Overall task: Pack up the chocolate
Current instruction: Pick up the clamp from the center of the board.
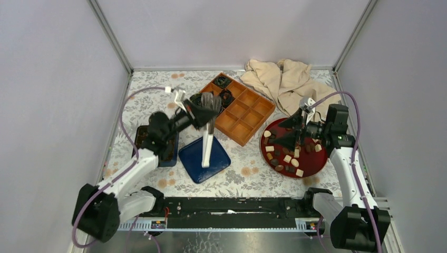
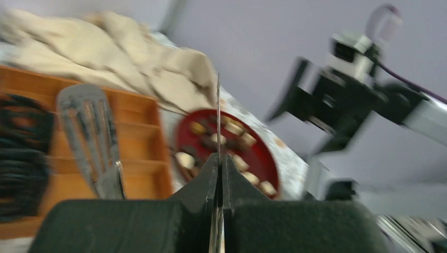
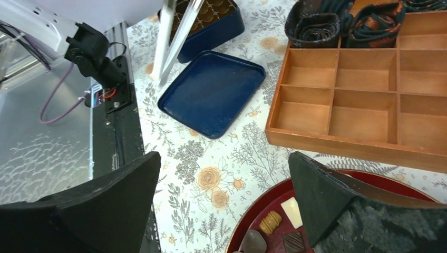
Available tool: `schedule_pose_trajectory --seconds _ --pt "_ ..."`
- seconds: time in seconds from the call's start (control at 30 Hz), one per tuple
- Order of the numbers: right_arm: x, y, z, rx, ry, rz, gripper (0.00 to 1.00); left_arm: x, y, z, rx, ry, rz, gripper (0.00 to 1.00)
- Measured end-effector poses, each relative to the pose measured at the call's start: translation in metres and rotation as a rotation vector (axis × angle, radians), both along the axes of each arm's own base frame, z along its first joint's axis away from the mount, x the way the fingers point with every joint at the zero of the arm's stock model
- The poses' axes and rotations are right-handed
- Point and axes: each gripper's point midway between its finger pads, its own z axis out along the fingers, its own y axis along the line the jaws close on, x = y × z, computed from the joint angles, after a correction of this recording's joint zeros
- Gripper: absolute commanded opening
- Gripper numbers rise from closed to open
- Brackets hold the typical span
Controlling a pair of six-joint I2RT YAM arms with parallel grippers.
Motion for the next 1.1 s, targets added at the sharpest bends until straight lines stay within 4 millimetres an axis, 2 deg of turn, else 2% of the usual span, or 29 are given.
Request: schedule_pose_trajectory --seconds 0.03,0.13,0.23,0.33,0.4,0.5,0.7,0.83,0.97,1.1 --pt "-0.001 0.001 0.001 0.009 0.007 0.006 1.00 -0.030 -0.016 -0.007 -0.038 0.007 -0.075 0.00" --pt "-0.002 0.003 0.006 0.040 0.035 0.023 1.00 -0.092 -0.044 -0.013 -0.109 0.004 -0.232 0.00" --pt "0.000 0.004 0.007 0.069 0.093 0.026 1.00 -0.134 -0.056 -0.006 -0.171 -0.038 -0.328 0.00" --pt "0.002 0.005 0.007 0.096 0.155 0.029 1.00 -0.159 -0.058 0.004 -0.244 -0.101 -0.367 0.00" --pt "0.005 0.006 0.007 0.118 0.202 0.024 1.00 -0.166 -0.060 0.006 -0.287 -0.120 -0.378 0.00" --pt "0.007 0.011 0.005 0.144 0.261 0.028 1.00 -0.165 -0.074 0.006 -0.341 -0.127 -0.392 0.00" --pt "-0.008 0.045 0.001 0.146 0.358 0.133 0.97 -0.154 -0.113 -0.007 -0.356 -0.078 -0.425 0.00" --pt "-0.012 0.063 -0.002 0.130 0.383 0.152 0.94 -0.152 -0.133 0.016 -0.399 -0.123 -0.461 0.00" --pt "-0.006 0.067 -0.004 0.141 0.403 0.115 0.91 -0.150 -0.148 0.046 -0.456 -0.182 -0.489 0.00" --pt "-0.008 0.069 -0.003 0.173 0.431 0.114 0.86 -0.153 -0.161 0.055 -0.480 -0.197 -0.512 0.00"
